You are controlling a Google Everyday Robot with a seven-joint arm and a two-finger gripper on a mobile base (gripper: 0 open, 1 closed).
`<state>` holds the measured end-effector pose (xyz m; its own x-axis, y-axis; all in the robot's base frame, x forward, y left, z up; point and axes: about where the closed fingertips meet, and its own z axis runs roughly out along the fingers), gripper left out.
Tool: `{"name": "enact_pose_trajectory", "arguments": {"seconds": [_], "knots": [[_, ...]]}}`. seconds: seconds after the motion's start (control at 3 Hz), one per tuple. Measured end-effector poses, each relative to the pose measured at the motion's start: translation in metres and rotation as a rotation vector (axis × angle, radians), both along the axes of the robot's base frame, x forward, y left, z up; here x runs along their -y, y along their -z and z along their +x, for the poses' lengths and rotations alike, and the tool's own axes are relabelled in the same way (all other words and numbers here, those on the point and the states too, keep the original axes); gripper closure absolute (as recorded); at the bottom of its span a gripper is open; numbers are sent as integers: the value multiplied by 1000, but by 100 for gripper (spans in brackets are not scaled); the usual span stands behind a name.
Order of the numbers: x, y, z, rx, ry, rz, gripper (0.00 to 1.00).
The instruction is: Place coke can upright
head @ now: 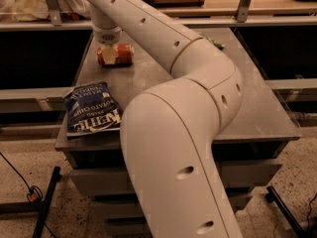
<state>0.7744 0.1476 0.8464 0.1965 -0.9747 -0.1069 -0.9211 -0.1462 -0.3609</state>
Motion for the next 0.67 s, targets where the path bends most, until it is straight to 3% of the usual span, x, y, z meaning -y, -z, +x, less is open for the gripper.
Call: {"name": "enact_pose_trajectory", "arguments": {"seconds": [0.33,0.67], "knots": [[6,-10,0,-21,-2,48,100],[18,-27,0,-38,0,115,100]]}}
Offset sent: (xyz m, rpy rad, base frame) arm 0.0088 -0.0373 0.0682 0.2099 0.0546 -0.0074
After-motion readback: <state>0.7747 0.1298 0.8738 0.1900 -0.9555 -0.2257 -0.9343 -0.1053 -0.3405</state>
